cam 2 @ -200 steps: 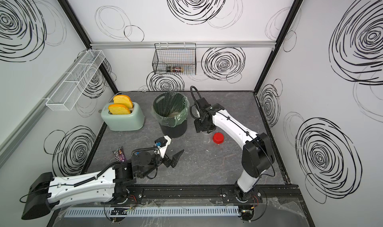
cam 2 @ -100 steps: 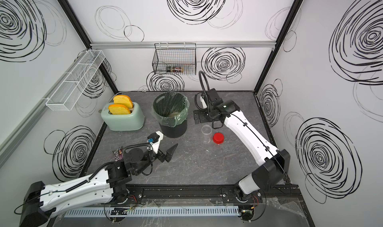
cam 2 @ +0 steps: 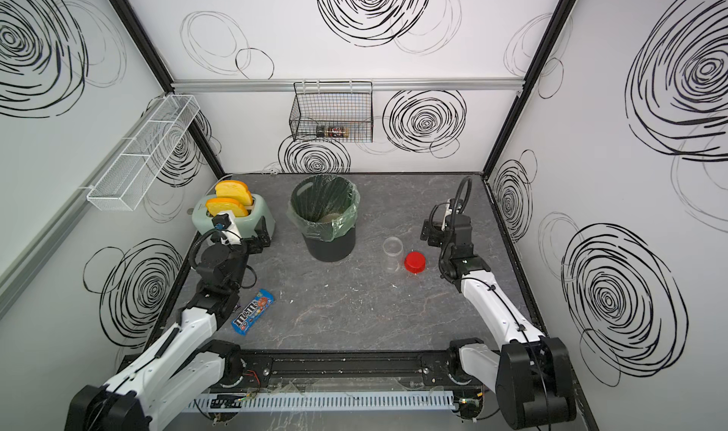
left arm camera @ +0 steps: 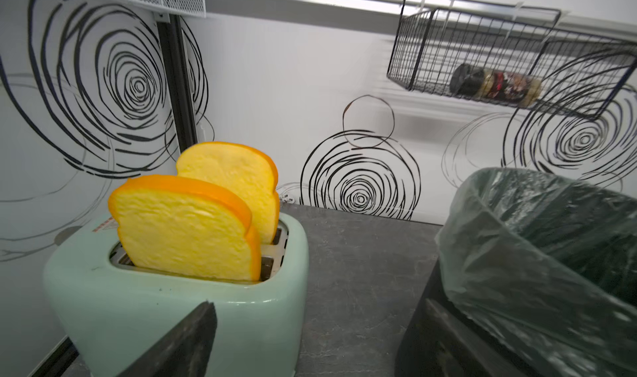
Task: Empty expired oatmeal from jars
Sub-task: Reset both arms
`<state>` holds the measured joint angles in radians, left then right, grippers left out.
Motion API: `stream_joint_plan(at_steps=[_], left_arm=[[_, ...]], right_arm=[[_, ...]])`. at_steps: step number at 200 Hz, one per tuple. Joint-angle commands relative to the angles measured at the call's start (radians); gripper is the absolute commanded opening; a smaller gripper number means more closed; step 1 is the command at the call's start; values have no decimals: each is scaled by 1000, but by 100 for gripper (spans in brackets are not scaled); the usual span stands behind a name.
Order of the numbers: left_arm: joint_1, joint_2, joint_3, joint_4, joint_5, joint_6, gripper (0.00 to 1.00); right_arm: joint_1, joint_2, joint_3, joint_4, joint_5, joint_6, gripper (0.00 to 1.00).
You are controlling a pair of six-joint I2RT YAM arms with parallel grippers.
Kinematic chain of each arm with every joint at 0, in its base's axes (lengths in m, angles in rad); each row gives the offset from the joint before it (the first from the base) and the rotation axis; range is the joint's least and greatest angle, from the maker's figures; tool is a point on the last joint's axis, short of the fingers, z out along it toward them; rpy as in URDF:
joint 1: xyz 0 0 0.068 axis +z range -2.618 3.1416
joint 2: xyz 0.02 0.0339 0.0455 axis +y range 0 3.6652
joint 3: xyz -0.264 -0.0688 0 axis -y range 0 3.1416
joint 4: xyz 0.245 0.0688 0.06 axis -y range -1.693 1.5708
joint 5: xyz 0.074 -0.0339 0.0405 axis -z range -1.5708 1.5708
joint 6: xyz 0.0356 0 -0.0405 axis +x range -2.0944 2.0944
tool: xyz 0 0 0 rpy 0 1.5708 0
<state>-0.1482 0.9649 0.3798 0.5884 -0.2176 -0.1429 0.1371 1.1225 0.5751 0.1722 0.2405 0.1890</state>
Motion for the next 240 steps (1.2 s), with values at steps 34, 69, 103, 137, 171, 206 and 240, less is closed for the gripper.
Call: stream_joint_plan(at_steps=[34, 69, 103, 137, 171, 206, 240], left_arm=[[-50, 153, -116, 346, -114, 142, 96], [-57, 307, -106, 427, -122, 239, 96], [-35, 437, -165, 643, -95, 212, 96], [44, 479, -210, 747, 42, 164, 96], [29, 499, -218, 779, 67, 190, 96], [79, 496, -174, 689, 154, 159, 96], [90, 495, -171, 682, 169, 153, 96]], right_arm=[[-65, 110, -97, 368, 266, -63, 98], [-66, 158, -187, 560, 246, -68, 98], [-65, 178, -292, 738, 200, -67, 98], [-64, 221, -405, 992, 135, -79, 98], [-61, 282, -366, 974, 71, -109, 98], [-101, 348, -310, 925, -33, -100, 98], [-106, 353, -335, 961, -33, -91, 98]])
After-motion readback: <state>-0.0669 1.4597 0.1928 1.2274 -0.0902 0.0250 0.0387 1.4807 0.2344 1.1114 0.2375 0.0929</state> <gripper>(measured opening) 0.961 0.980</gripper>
